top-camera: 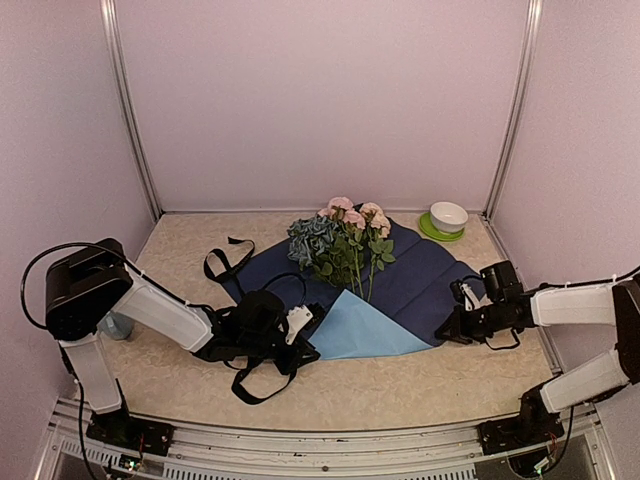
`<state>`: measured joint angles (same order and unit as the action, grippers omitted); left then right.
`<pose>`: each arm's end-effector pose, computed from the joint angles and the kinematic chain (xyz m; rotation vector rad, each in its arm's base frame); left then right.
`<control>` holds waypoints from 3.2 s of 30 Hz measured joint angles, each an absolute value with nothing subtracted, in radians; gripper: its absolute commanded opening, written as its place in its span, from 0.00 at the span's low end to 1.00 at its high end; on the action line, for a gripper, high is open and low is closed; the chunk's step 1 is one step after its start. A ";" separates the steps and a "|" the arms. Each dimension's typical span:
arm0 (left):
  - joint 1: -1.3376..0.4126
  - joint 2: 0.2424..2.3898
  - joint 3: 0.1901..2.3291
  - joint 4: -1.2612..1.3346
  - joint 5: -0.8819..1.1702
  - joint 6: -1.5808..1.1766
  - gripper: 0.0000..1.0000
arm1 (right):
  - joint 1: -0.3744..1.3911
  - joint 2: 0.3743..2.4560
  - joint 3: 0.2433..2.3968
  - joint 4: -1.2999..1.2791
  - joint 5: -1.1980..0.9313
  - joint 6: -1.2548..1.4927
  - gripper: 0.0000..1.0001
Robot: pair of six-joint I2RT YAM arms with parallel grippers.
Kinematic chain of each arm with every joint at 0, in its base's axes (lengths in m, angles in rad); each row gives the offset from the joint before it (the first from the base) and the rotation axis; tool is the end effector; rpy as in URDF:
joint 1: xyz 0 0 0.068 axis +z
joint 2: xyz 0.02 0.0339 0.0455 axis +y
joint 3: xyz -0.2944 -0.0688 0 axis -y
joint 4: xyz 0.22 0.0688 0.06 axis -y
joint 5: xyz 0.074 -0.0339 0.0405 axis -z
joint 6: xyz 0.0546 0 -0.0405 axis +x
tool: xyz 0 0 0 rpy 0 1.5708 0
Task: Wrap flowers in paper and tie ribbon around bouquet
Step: Press the fold line of the 1/4-folded wrapping paper.
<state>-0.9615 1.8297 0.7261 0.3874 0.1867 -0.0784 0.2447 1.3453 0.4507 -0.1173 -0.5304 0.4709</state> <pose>0.1887 -0.2882 0.1449 1.1118 2.1140 -0.7338 0.1901 0.0759 0.1637 0.0938 2.6550 0.9400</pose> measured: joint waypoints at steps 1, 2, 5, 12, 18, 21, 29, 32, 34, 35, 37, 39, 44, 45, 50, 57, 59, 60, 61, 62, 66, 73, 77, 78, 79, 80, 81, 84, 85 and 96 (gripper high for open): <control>-0.962 1.830 0.726 0.387 0.187 -0.078 0.21 | 0.259 1.325 0.467 -0.147 -0.498 0.471 0.00; -0.962 1.830 0.726 0.388 0.187 -0.078 0.21 | 0.275 1.304 0.490 -0.171 -0.468 0.473 0.00; -0.962 1.830 0.725 0.390 0.187 -0.079 0.21 | 0.387 1.259 0.593 -0.220 -0.361 0.474 0.00; -0.962 1.829 0.723 0.392 0.186 -0.081 0.21 | 0.551 1.377 0.692 -0.128 -0.460 0.463 0.00; -0.960 1.827 0.722 0.389 0.186 -0.081 0.21 | 0.541 1.547 0.651 -0.144 -0.531 0.434 0.00; -0.958 1.826 0.721 0.389 0.187 -0.081 0.21 | 0.488 1.550 0.614 -0.137 -0.540 0.431 0.00; -0.955 1.817 0.710 0.389 0.187 -0.081 0.21 | 0.385 1.506 0.544 -0.104 -0.558 0.430 0.00; -0.954 1.813 0.705 0.388 0.187 -0.081 0.21 | 0.379 1.470 0.523 -0.115 -0.529 0.431 0.00; -0.954 1.810 0.701 0.389 0.187 -0.084 0.21 | 0.376 1.453 0.513 -0.122 -0.515 0.432 0.00; -0.954 1.806 0.697 0.389 0.185 -0.086 0.21 | 0.376 1.448 0.509 -0.121 -0.512 0.432 0.00; -0.954 1.795 0.685 0.387 0.177 -0.096 0.21 | 0.376 1.445 0.505 -0.118 -0.513 0.435 0.00; -0.954 1.775 0.665 0.383 0.166 -0.109 0.21 | 0.374 1.445 0.497 -0.105 -0.520 0.439 0.00; -0.954 1.718 0.610 0.368 0.134 -0.149 0.22 | 0.370 1.448 0.485 -0.083 -0.538 0.443 0.00; -0.954 1.705 0.597 0.365 0.126 -0.157 0.22 | 0.370 1.449 0.485 -0.081 -0.540 0.443 0.00; -0.947 1.645 0.558 0.323 0.083 -0.193 0.21 | 0.370 1.454 0.485 -0.072 -0.548 0.443 0.00; -0.943 1.515 0.554 0.181 0.012 -0.212 0.25 | 0.370 1.455 0.485 -0.071 -0.549 0.439 0.00; -0.952 1.444 0.561 0.163 -0.009 -0.197 0.25 | 0.370 1.455 0.485 -0.071 -0.549 0.438 0.00; -0.960 1.416 0.572 0.156 -0.016 -0.187 0.25 | 0.370 1.455 0.485 -0.071 -0.549 0.438 0.00; -0.973 1.396 0.601 0.144 -0.025 -0.173 0.25 | 0.370 1.456 0.485 -0.071 -0.550 0.437 0.00; -0.984 1.396 0.627 0.141 -0.028 -0.162 0.25 | 0.370 1.456 0.485 -0.071 -0.550 0.437 0.00; -1.031 1.513 0.807 0.150 -0.006 -0.118 0.21 | 0.369 1.459 0.487 -0.070 -0.551 0.435 0.00; -1.084 1.956 1.155 0.139 0.075 -0.056 0.20 | 0.369 1.465 0.489 -0.066 -0.557 0.434 0.00; -1.090 2.072 1.224 0.104 0.100 -0.044 0.19 | 0.369 1.465 0.489 -0.066 -0.557 0.433 0.00; -1.090 2.088 1.237 0.097 0.104 -0.043 0.19 | 0.369 1.465 0.489 -0.066 -0.557 0.432 0.00; -1.090 2.095 1.247 0.093 0.106 -0.042 0.19 | 0.369 1.465 0.489 -0.065 -0.557 0.432 0.00; -1.090 2.095 1.247 0.093 0.107 -0.043 0.19 | 0.369 1.465 0.489 -0.065 -0.557 0.432 0.00; -1.090 2.093 1.239 0.098 0.110 -0.044 0.19 | 0.369 1.465 0.489 -0.065 -0.557 0.432 0.00; -1.088 2.069 1.174 0.162 0.124 -0.059 0.19 | 0.369 1.468 0.489 -0.060 -0.558 0.431 0.00; -1.087 2.050 1.141 0.181 0.123 -0.066 0.19 | 0.369 1.470 0.489 -0.058 -0.558 0.431 0.00; -1.058 1.922 0.905 0.266 0.125 -0.160 0.18 | 0.369 1.473 0.493 -0.061 -0.558 0.419 0.00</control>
